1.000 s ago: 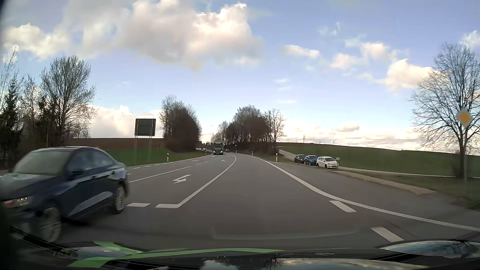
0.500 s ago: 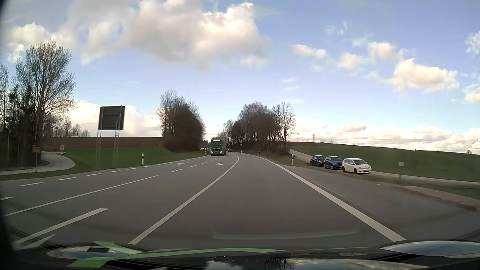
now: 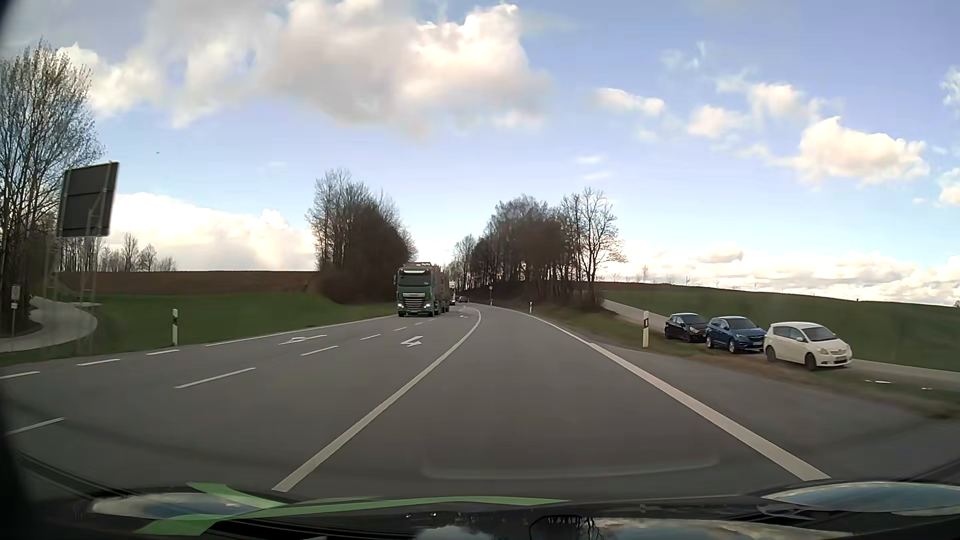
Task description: Follow the waypoints while adhering to traffic rules and regulations
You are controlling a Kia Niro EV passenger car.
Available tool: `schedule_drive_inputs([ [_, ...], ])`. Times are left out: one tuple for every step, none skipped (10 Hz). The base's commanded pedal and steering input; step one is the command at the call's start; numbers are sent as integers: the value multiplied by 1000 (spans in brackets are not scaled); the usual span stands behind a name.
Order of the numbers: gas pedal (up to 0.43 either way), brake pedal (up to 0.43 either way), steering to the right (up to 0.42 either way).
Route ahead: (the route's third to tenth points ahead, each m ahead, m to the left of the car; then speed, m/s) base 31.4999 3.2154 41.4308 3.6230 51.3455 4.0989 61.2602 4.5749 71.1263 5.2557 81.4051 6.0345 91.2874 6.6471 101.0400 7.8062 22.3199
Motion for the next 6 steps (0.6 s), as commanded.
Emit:
schedule_drive_inputs([
  [138,0,-9],
  [138,0,-8],
  [138,0,-5],
  [138,0,-3],
  [138,0,-3],
  [138,0,-3],
])
